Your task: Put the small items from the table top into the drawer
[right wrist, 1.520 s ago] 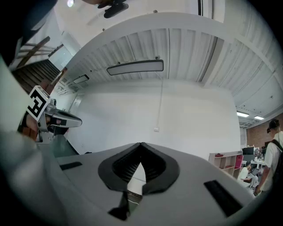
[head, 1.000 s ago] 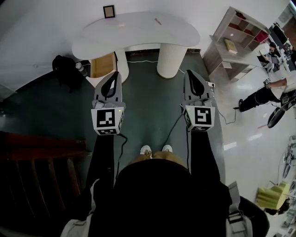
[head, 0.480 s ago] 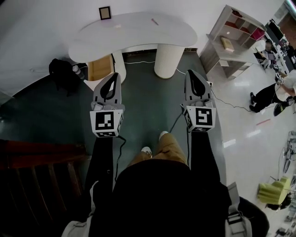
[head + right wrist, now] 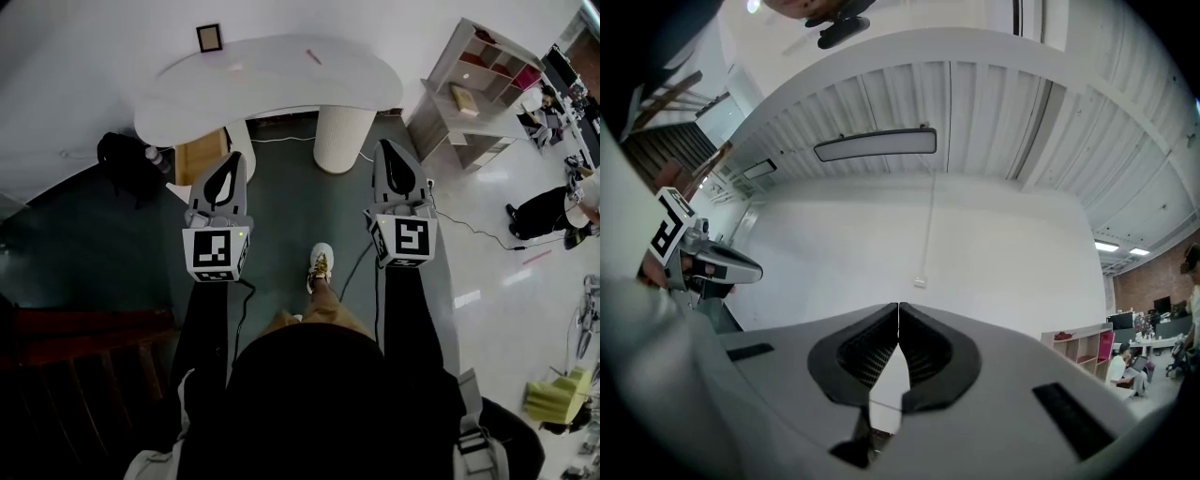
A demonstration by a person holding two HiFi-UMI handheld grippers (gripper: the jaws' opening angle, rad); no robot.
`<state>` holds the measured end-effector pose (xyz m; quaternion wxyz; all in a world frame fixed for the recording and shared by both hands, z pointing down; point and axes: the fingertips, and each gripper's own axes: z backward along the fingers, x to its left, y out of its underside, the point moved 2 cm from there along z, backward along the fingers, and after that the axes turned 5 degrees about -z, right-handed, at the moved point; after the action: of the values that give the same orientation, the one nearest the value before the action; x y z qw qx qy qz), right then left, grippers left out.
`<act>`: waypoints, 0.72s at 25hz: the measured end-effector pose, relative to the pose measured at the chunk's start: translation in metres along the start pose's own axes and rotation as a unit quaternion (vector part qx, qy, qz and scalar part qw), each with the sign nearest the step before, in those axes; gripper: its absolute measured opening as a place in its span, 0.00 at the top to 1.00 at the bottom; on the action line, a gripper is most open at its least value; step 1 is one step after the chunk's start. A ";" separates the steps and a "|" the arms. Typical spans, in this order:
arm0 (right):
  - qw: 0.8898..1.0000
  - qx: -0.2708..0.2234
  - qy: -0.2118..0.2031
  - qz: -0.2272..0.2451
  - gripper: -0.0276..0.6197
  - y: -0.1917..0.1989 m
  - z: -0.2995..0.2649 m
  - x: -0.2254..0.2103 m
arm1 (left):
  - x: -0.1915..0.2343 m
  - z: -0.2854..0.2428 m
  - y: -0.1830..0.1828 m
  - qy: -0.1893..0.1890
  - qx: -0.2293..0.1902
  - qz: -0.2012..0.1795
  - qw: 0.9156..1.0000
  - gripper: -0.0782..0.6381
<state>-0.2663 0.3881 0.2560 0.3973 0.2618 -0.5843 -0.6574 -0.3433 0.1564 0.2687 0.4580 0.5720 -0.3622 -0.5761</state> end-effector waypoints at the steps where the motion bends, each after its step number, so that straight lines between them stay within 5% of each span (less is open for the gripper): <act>1: 1.000 -0.001 0.000 -0.002 0.91 0.003 -0.009 -0.004 | 0.002 -0.008 0.002 0.001 0.000 -0.002 1.000 0.87; 18: 1.000 0.004 -0.006 -0.010 0.91 0.043 -0.177 -0.117 | 0.015 -0.219 0.008 0.002 0.000 -0.002 1.000 0.87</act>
<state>-0.0499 0.3857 0.2520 0.3859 0.2653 -0.5871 -0.6604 -0.1242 0.1632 0.2532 0.4575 0.5739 -0.3597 -0.5762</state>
